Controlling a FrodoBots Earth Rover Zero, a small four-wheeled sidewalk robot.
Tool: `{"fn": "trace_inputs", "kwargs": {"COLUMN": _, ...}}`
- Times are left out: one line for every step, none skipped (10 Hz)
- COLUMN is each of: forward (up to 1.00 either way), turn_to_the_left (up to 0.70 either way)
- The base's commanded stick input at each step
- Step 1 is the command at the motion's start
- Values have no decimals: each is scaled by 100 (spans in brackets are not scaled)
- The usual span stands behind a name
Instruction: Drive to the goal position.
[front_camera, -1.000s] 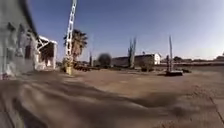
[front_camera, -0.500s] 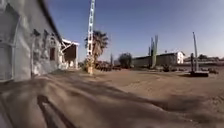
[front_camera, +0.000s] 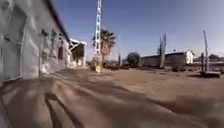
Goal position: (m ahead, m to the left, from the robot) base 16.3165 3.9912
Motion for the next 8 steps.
{"fn": "trace_inputs", "kwargs": {"forward": 70, "turn_to_the_left": 0}}
{"fn": "trace_inputs", "kwargs": {"forward": 70, "turn_to_the_left": 0}}
{"fn": "trace_inputs", "kwargs": {"forward": 70, "turn_to_the_left": 0}}
{"fn": "trace_inputs", "kwargs": {"forward": 70, "turn_to_the_left": 0}}
{"fn": "trace_inputs", "kwargs": {"forward": 70, "turn_to_the_left": 0}}
{"fn": "trace_inputs", "kwargs": {"forward": 70, "turn_to_the_left": 0}}
{"fn": "trace_inputs", "kwargs": {"forward": 70, "turn_to_the_left": 3}}
{"fn": "trace_inputs", "kwargs": {"forward": 70, "turn_to_the_left": 10}}
